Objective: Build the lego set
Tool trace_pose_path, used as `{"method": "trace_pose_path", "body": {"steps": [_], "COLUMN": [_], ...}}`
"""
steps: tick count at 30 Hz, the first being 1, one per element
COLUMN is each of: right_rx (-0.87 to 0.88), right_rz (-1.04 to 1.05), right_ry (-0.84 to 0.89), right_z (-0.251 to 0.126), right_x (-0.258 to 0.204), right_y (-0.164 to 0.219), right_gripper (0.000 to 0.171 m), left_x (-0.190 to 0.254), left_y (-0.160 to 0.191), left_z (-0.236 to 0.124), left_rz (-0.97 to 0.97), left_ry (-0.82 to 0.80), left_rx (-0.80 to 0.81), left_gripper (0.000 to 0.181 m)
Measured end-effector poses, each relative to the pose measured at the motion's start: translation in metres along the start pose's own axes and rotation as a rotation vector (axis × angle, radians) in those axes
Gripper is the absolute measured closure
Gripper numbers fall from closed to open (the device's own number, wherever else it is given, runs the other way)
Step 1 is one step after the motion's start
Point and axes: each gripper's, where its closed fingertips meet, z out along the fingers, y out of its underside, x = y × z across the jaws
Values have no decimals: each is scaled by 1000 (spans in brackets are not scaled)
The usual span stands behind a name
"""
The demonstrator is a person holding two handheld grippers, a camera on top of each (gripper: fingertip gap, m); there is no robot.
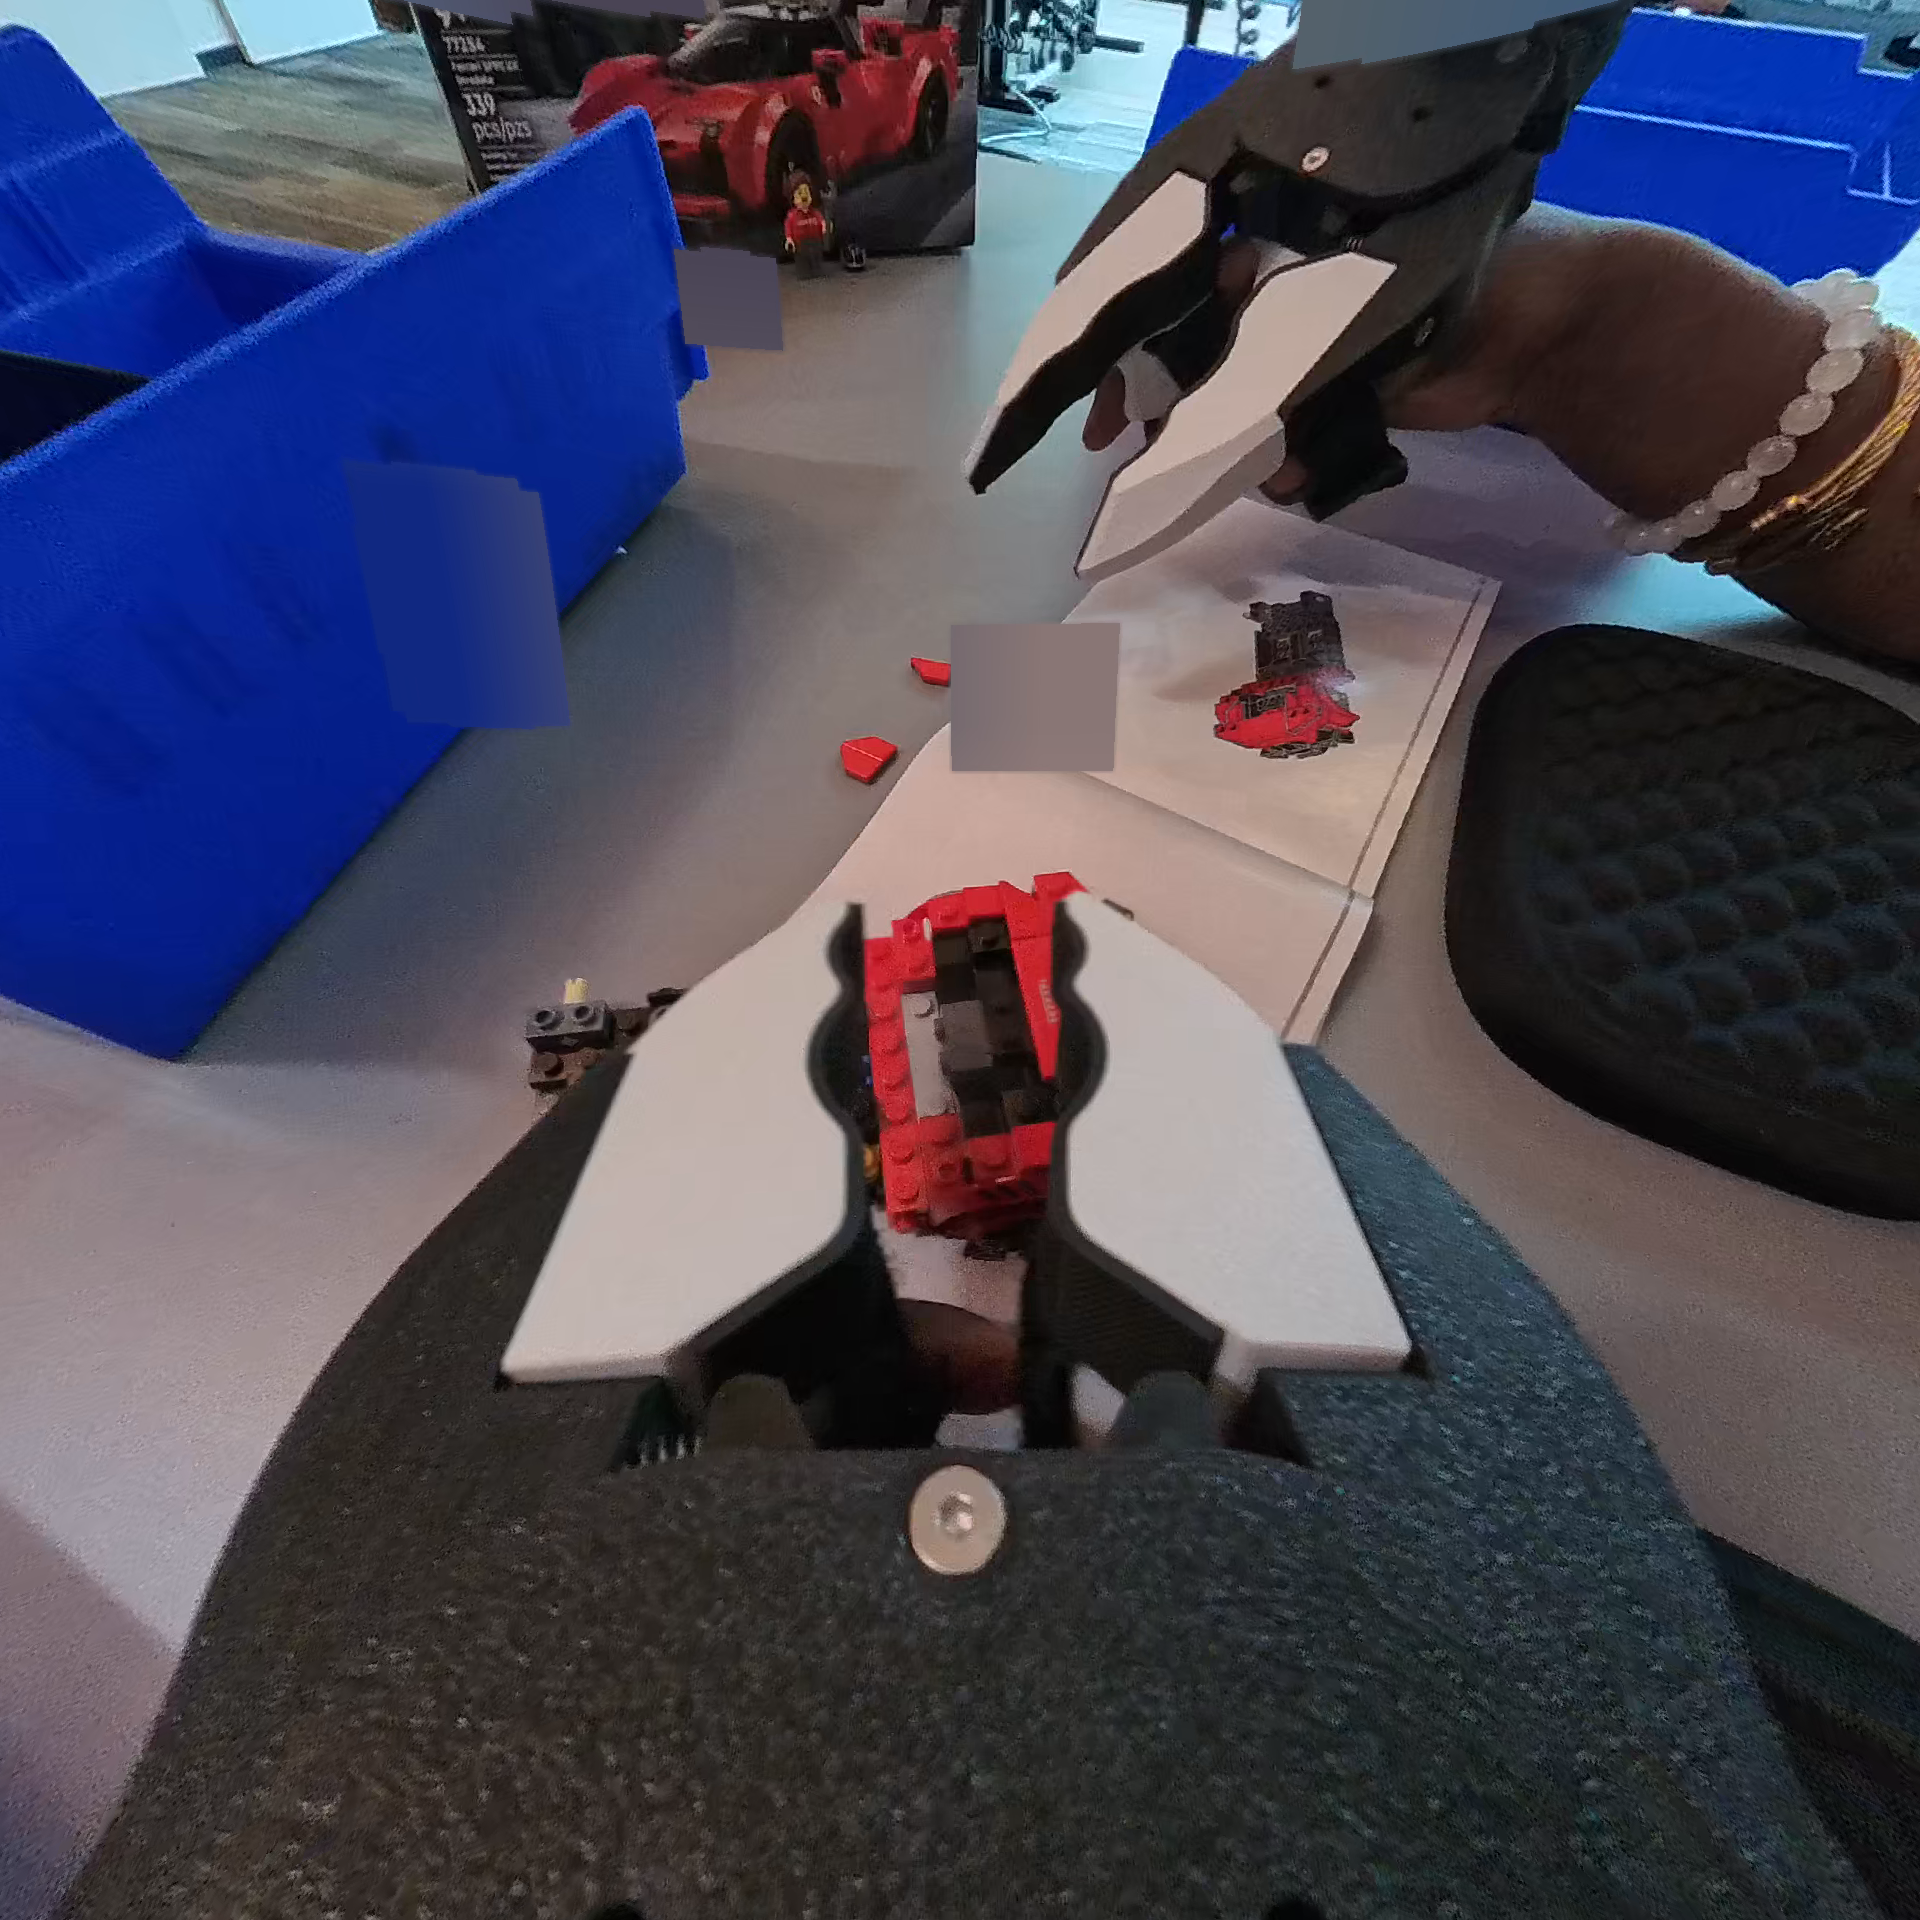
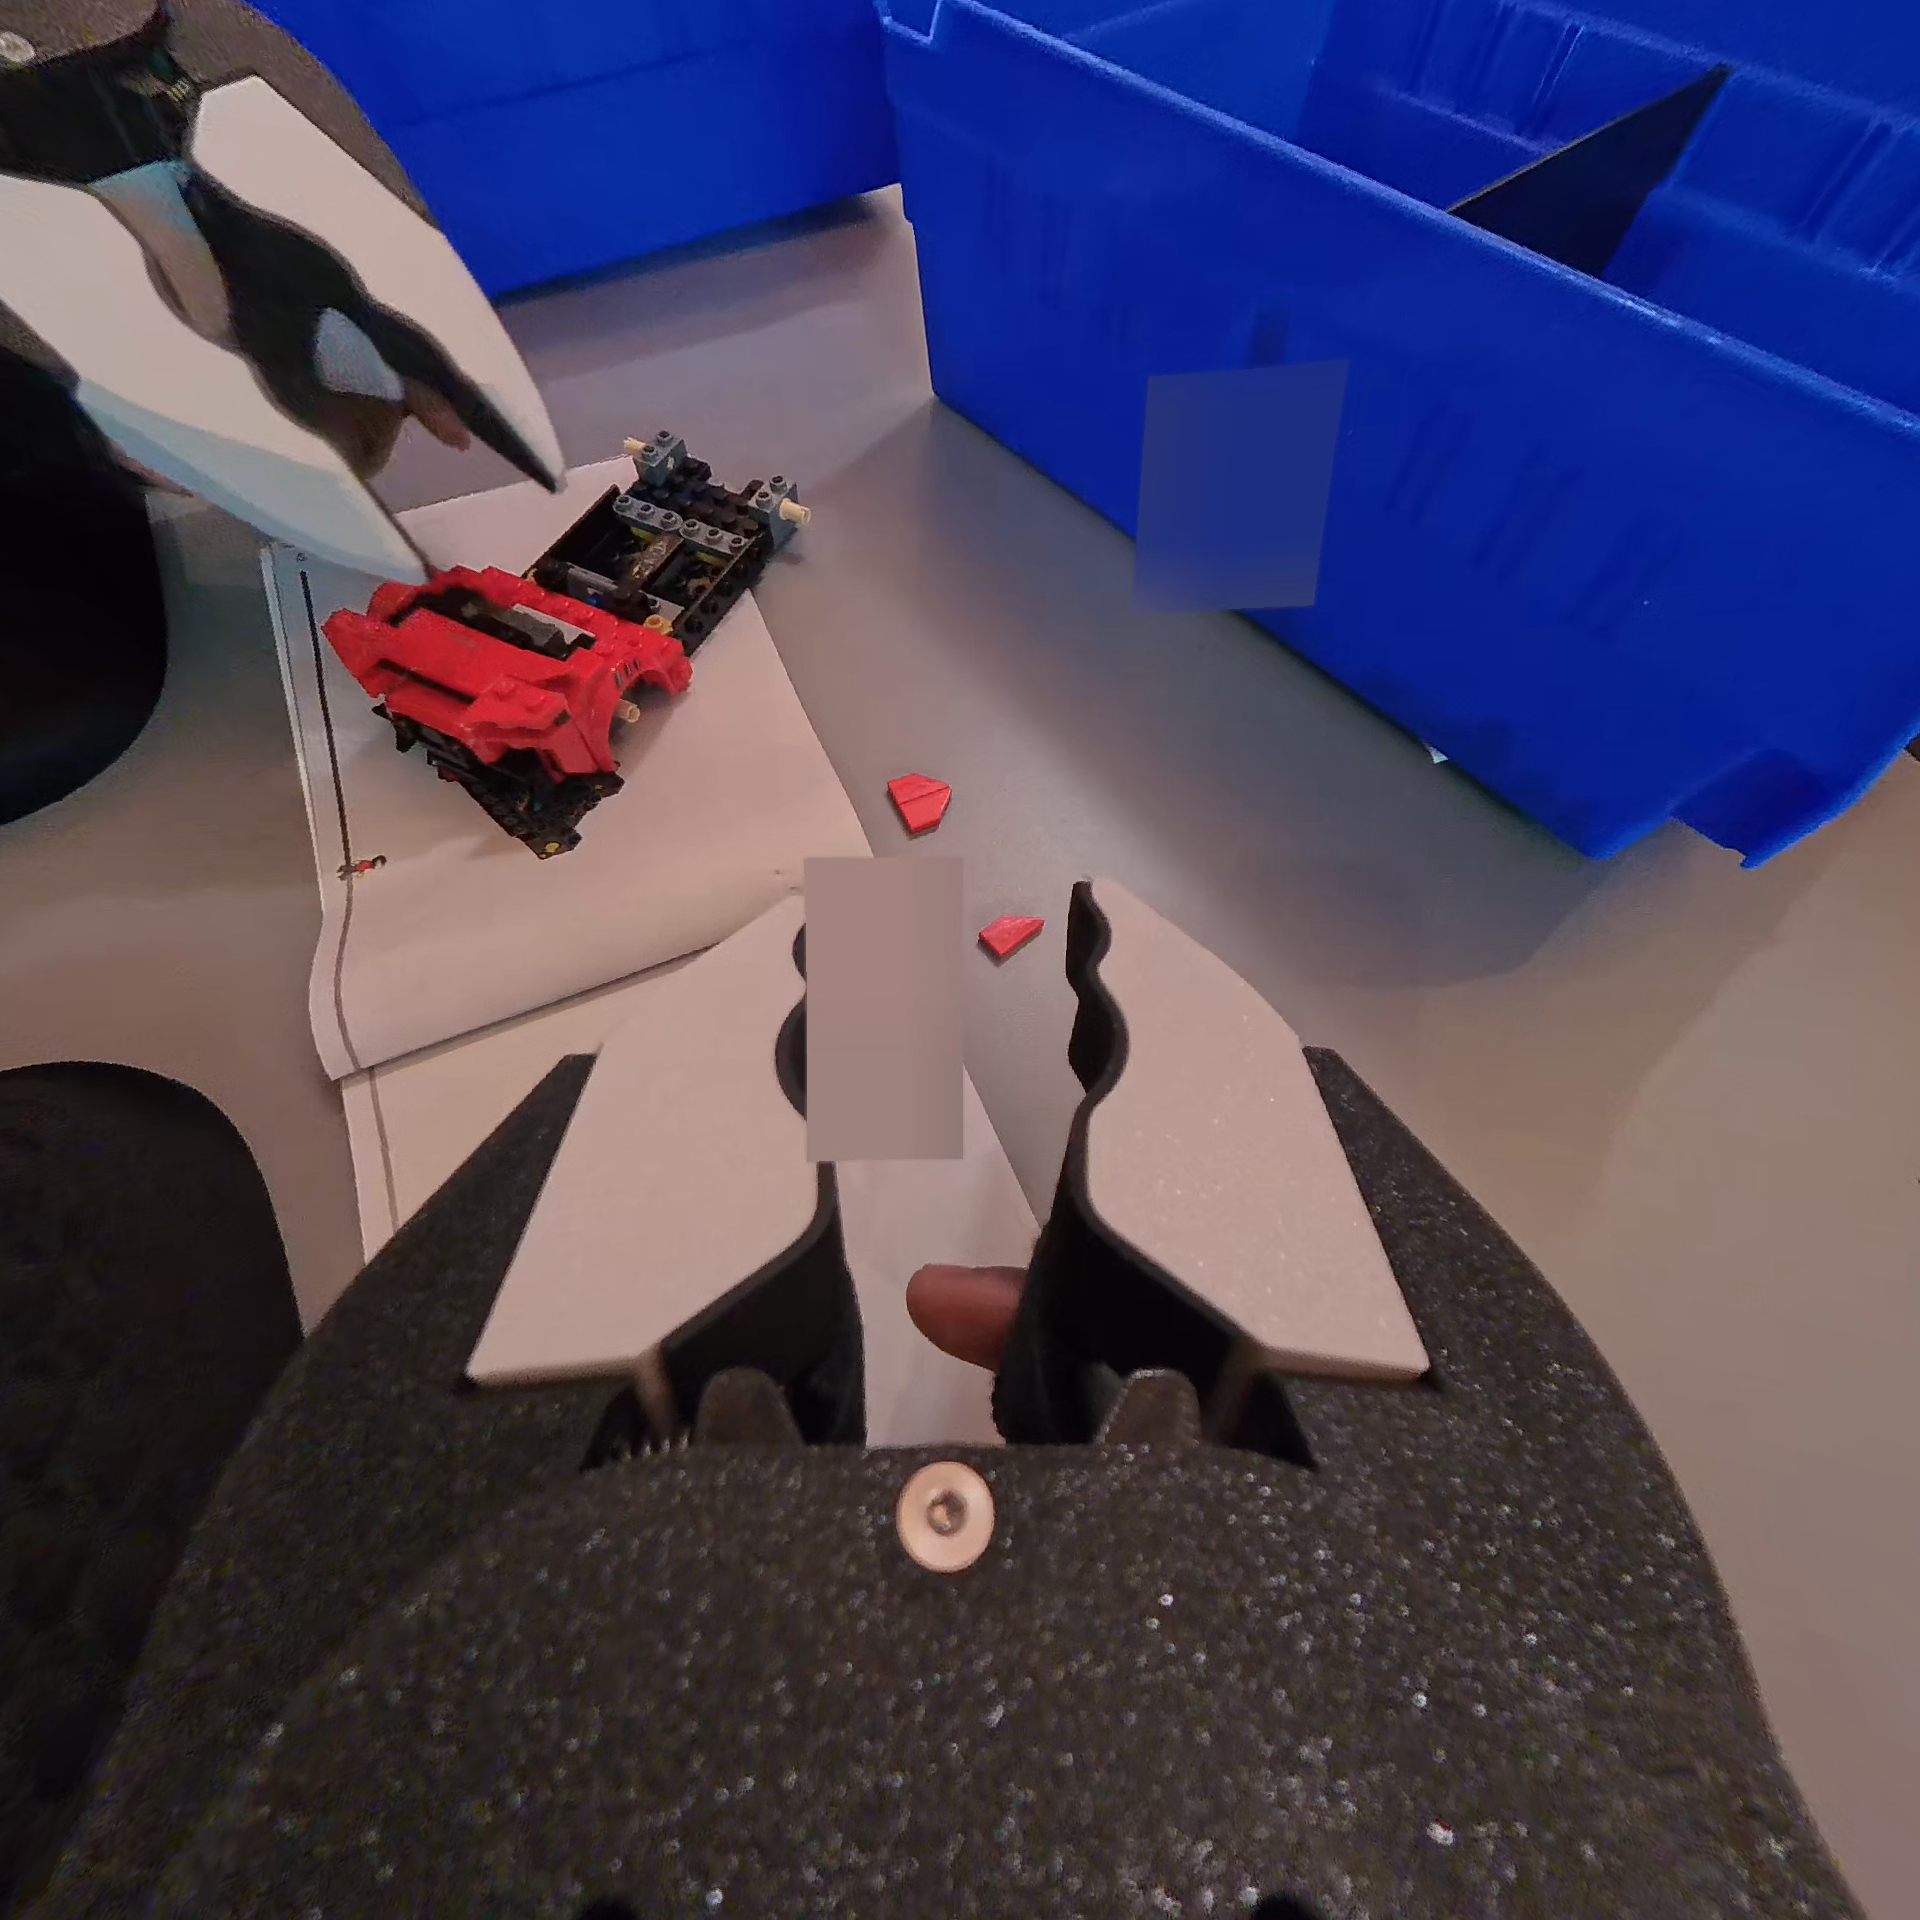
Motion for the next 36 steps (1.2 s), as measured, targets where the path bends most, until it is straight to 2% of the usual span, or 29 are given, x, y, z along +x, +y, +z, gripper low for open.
{"method": "trace_pose_path", "body": {"steps": [2, 4, 12, 19, 23, 30, 33, 36], "right_rx": [-3, -6, -19, -19, -12, -15, -9, -3], "right_rz": [-1, -2, -2, -2, 0, -2, -5, -12], "right_ry": [0, -1, -1, 4, 2, 2, 0, 2], "right_z": [0, 1, 2, 1, 1, 1, 1, 1], "right_x": [0, -1, -1, 0, 0, 0, -1, -1], "right_y": [0, 1, 3, 3, 2, 2, 2, 1], "right_gripper": [127, 127, 127, 127, 132, 133, 135, 139], "left_x": [1, 3, 22, 23, 24, 22, 25, 24], "left_y": [2, 3, 10, 15, 14, 15, 14, 14], "left_z": [1, 2, 3, 6, 6, 7, 6, 6], "left_rz": [-8, -1, 35, 47, 63, 58, 70, 71], "left_ry": [11, 21, 129, 124, 124, 113, 130, 125], "left_rx": [-11, -23, -66, -94, -89, -91, -83, -83], "left_gripper": [137, 134, 130, 133, 152, 146, 166, 171]}}
